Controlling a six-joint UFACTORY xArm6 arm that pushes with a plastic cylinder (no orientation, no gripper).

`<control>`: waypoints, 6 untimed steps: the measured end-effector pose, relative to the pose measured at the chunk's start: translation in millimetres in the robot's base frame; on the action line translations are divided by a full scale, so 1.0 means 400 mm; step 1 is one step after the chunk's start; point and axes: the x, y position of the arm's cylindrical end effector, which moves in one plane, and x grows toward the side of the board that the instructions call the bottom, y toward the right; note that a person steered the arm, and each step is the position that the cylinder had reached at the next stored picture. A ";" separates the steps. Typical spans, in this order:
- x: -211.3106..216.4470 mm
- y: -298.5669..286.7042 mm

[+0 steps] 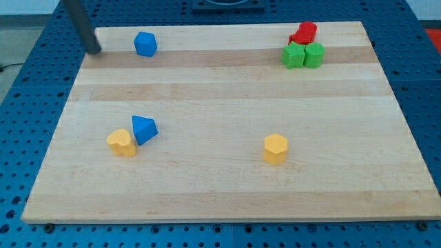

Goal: Place the blue cube towards center

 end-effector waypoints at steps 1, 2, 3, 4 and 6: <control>-0.052 0.197; 0.037 0.319; 0.144 0.330; 0.221 0.433; 0.361 0.576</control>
